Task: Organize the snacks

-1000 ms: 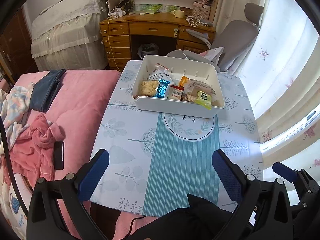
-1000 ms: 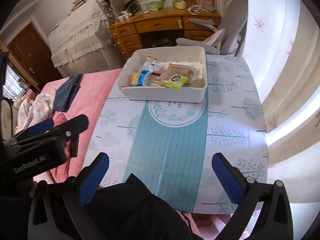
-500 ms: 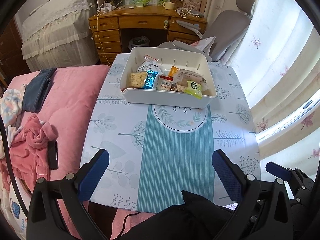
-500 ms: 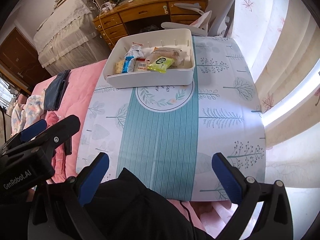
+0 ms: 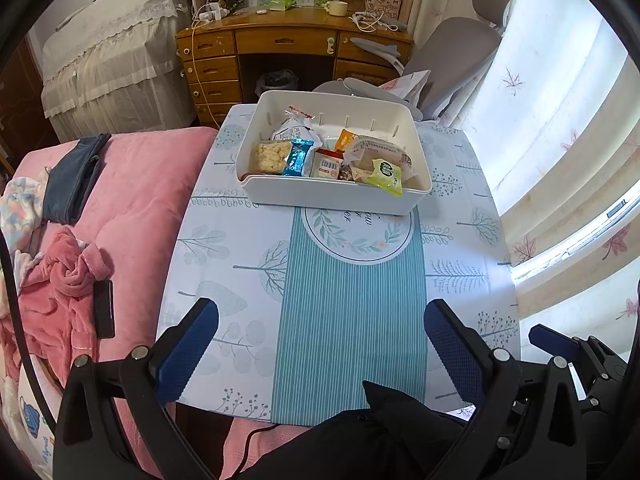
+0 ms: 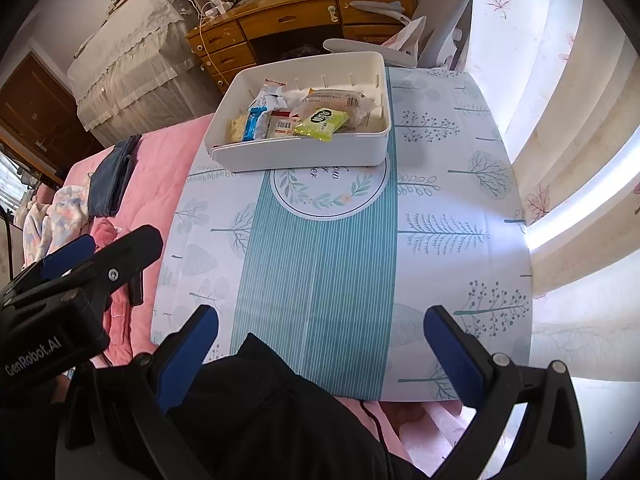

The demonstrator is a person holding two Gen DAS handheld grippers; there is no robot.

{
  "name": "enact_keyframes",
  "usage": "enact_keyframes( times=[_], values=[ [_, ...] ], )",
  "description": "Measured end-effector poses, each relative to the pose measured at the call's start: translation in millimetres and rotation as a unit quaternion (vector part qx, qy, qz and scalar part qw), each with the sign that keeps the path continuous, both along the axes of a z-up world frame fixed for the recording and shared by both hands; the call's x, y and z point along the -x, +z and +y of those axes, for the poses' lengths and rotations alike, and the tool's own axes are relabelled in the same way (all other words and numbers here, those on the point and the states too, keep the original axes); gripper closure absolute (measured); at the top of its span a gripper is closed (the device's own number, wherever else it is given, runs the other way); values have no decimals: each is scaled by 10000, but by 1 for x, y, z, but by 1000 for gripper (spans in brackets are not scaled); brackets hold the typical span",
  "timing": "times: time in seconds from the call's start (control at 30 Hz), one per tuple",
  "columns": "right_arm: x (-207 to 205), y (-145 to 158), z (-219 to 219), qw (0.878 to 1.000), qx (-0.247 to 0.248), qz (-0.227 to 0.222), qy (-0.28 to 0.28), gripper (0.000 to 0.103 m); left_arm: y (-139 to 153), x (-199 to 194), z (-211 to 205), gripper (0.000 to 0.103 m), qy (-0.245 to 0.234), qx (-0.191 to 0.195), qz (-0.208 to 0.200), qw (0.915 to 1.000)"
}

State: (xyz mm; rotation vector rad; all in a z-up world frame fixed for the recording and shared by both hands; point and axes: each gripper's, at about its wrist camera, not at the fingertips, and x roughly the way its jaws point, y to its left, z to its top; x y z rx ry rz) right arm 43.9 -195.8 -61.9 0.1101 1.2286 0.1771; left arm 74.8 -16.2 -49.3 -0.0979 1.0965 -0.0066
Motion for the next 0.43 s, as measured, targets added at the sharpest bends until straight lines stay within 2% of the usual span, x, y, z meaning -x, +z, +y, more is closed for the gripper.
enact_keyframes(
  times=[0.43],
  values=[
    [0,0,0,10000,3,10,1,0,-3,0,-4,1,-36,12,11,10000]
  ],
)
